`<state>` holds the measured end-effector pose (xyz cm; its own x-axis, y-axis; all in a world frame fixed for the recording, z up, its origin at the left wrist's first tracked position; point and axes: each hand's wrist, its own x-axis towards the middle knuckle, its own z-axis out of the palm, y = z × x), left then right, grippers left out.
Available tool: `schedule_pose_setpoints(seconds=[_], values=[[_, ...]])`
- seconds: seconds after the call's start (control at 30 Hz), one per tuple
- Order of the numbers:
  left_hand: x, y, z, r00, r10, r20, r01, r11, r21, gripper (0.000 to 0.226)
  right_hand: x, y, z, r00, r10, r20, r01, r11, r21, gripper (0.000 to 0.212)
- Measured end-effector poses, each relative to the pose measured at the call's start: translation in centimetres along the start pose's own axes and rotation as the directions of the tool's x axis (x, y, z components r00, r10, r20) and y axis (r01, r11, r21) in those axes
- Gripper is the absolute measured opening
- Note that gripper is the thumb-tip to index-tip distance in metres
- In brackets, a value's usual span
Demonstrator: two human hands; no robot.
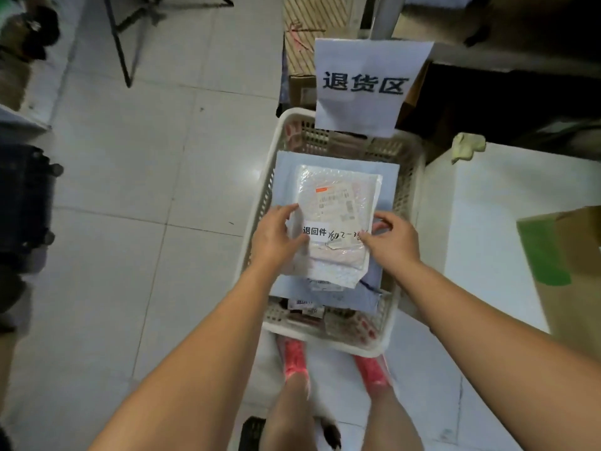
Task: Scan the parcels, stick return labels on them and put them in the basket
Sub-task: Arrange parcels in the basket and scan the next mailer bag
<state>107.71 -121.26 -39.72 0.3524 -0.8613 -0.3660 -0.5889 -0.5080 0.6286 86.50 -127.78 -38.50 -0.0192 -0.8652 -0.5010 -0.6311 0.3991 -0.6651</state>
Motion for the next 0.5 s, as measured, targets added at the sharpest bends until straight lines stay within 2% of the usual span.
schedule_pose_setpoints(seconds=[0.13,0.23,0.3,0.37,0.43,0.5], values=[[3.7,-1.4,1.6,0.995,-0.013,0.094,0.010,0.999,0.034,0.069,2.3,0.9,1.6,0.999,0.025,-0.019,-0.026,1.000,-0.010,0.044],[3.5,-1.6,1.4,0.982,0.008,0.189,-0.042,0.983,0.179,0.069,1.9,1.0,1.2,0.998,0.070,-0.010,-0.070,0.998,-0.009,0.059],[2.2,-1.0,0.4,0.975,-0.005,0.224,-0.066,0.948,0.312,0.066,0.2,0.7,-0.2,0.998,0.061,0.030,-0.058,0.995,-0.085,0.062],[0.2,0.6,-0.9,0.970,0.009,0.244,-0.141,0.837,0.529,0.055,-2.3,0.0,-2.3,0.998,0.003,0.065,0.015,0.962,-0.273,0.058],[-1.9,3.7,-2.7,0.972,0.017,0.234,-0.188,0.654,0.733,0.040,-5.2,-1.2,-5.2,0.991,-0.067,0.114,0.116,0.852,-0.511,0.053],[-3.7,7.7,-4.6,0.978,0.017,0.210,-0.181,0.577,0.797,0.033,-8.2,-3.0,-8.3,0.984,-0.101,0.149,0.173,0.755,-0.633,0.049]])
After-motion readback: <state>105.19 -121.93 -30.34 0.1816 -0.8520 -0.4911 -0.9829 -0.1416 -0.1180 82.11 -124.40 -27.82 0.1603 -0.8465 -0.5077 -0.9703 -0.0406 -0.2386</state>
